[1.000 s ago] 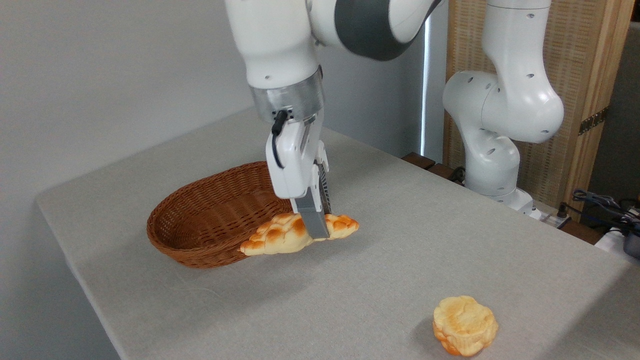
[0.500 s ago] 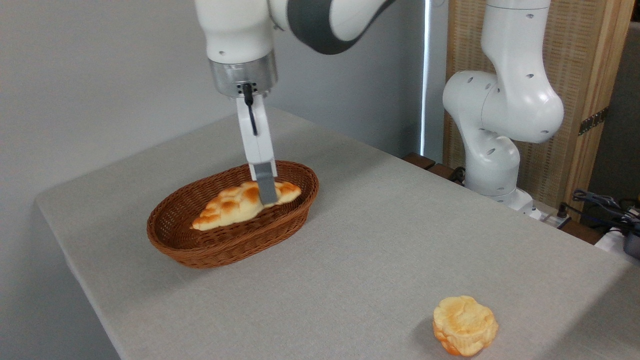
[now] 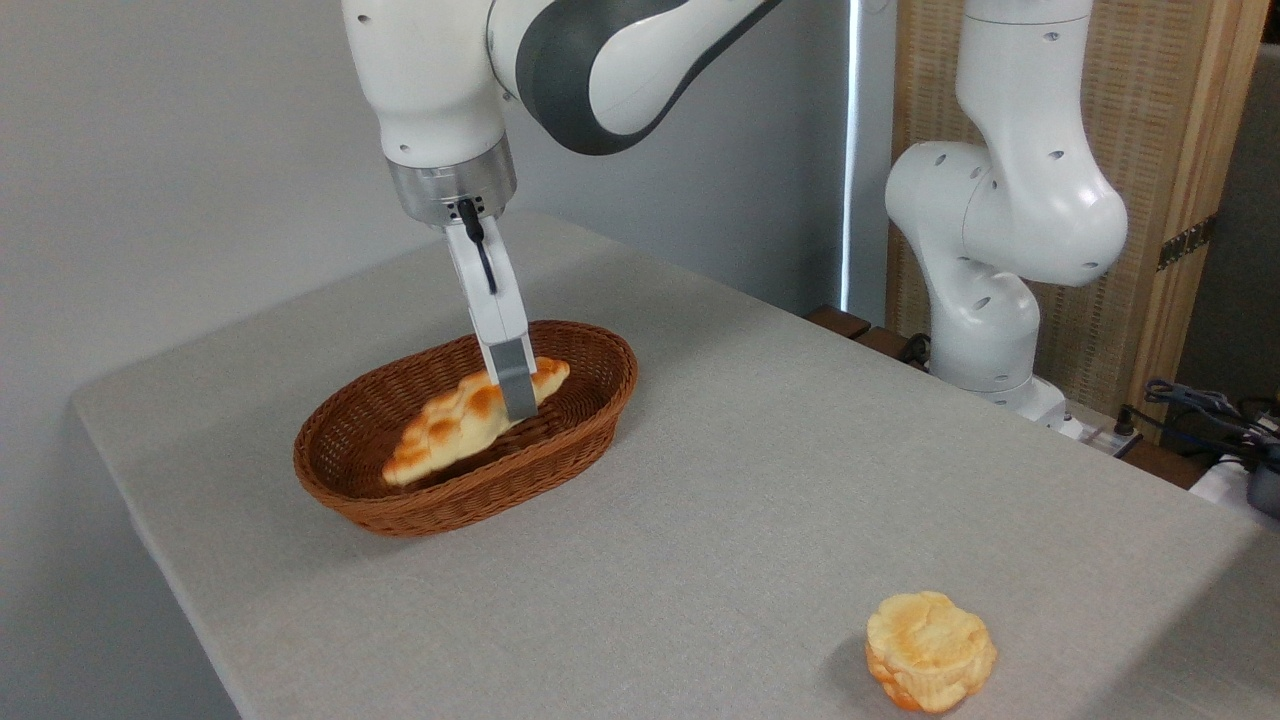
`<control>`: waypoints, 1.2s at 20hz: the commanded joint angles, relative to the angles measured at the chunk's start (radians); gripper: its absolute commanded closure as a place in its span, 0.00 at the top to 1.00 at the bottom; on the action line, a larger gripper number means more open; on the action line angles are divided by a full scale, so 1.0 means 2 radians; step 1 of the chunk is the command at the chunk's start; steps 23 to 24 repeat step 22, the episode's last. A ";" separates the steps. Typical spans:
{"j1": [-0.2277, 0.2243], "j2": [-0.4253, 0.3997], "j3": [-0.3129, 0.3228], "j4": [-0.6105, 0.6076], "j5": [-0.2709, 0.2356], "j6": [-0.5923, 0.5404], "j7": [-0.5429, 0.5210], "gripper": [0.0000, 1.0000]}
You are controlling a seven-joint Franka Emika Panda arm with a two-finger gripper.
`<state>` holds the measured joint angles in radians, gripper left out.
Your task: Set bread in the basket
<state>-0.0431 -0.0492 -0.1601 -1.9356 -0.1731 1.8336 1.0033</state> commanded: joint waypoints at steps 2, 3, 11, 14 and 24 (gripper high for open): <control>-0.001 -0.003 0.005 0.005 -0.007 -0.007 -0.005 1.00; 0.001 -0.005 0.006 0.006 -0.006 -0.007 -0.004 1.00; 0.005 -0.031 0.085 0.044 0.014 -0.019 -0.035 1.00; 0.005 -0.031 0.112 0.051 0.024 -0.020 -0.090 1.00; 0.005 -0.029 0.121 0.071 0.069 -0.019 -0.130 1.00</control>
